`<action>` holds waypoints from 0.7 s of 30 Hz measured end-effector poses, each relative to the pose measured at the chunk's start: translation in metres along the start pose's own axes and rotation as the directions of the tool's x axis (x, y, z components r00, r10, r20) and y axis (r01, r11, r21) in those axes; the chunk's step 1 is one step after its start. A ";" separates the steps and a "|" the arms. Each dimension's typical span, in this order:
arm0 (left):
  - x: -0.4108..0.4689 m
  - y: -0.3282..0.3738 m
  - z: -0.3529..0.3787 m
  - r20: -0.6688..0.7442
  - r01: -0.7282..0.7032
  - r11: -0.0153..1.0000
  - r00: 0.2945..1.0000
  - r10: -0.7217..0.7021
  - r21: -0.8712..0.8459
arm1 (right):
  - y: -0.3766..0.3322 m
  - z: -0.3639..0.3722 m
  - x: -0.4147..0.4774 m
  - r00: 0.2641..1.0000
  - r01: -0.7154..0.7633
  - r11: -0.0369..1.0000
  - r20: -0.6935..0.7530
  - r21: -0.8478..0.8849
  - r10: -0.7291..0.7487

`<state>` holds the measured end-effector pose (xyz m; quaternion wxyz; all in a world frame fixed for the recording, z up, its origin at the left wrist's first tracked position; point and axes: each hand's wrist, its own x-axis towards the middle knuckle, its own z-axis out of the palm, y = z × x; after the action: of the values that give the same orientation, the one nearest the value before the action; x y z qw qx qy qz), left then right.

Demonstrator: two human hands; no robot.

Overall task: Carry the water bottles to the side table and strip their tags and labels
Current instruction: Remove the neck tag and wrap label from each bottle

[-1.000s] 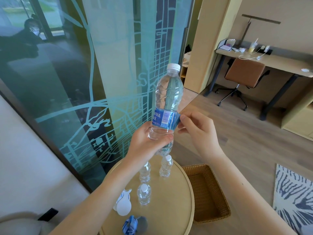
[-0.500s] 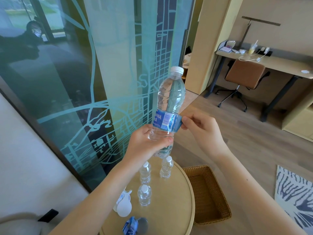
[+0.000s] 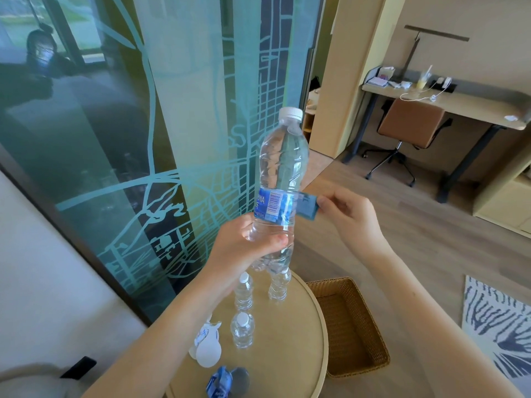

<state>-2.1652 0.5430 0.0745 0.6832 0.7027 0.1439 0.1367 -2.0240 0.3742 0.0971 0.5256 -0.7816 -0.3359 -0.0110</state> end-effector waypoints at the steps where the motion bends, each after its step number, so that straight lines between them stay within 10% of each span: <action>1: 0.000 0.000 0.000 0.004 0.001 1.000 1.000 -0.001 0.011 | 0.001 0.001 0.002 1.000 -0.003 1.000 0.006 0.010 0.002; 21: 0.001 -0.004 -0.002 0.009 0.001 0.997 1.000 -0.002 0.080 | -0.026 -0.002 0.020 0.991 -0.131 0.904 0.056 0.408 0.118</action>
<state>-2.1650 0.5448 0.0703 0.6554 0.7299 0.1467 0.1271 -2.0221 0.3888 0.1266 0.6725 -0.6736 -0.2880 0.1052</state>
